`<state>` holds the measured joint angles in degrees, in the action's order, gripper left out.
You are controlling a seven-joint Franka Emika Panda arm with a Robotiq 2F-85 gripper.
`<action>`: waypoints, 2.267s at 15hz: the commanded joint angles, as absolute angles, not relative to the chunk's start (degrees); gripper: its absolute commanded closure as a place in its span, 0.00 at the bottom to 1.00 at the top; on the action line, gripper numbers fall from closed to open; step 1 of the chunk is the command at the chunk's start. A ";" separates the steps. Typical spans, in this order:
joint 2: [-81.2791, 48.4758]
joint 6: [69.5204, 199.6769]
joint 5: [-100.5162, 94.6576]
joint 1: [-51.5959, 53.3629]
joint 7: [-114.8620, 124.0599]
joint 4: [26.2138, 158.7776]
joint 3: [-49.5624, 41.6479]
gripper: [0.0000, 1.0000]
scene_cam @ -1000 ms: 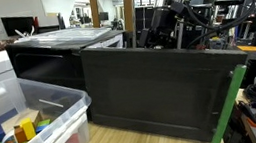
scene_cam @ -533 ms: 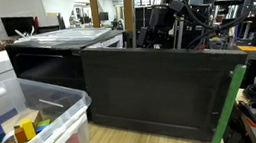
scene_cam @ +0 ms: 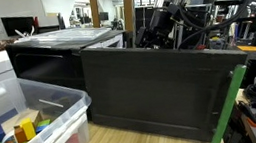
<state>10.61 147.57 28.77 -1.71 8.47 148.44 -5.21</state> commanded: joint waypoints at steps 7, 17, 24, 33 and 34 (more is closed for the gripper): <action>6.20 156.42 48.50 1.16 -5.73 148.18 -6.66 0.00; -1.60 161.52 63.81 0.75 -14.38 138.53 -6.20 0.00; -4.21 160.46 66.44 0.62 -16.15 138.68 -5.24 0.00; -7.09 157.56 87.28 0.64 -34.79 137.26 -2.81 0.00; -7.77 157.42 88.73 0.58 -36.34 136.94 -2.82 0.00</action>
<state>-6.00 158.64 84.05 0.92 -30.92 138.21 -3.02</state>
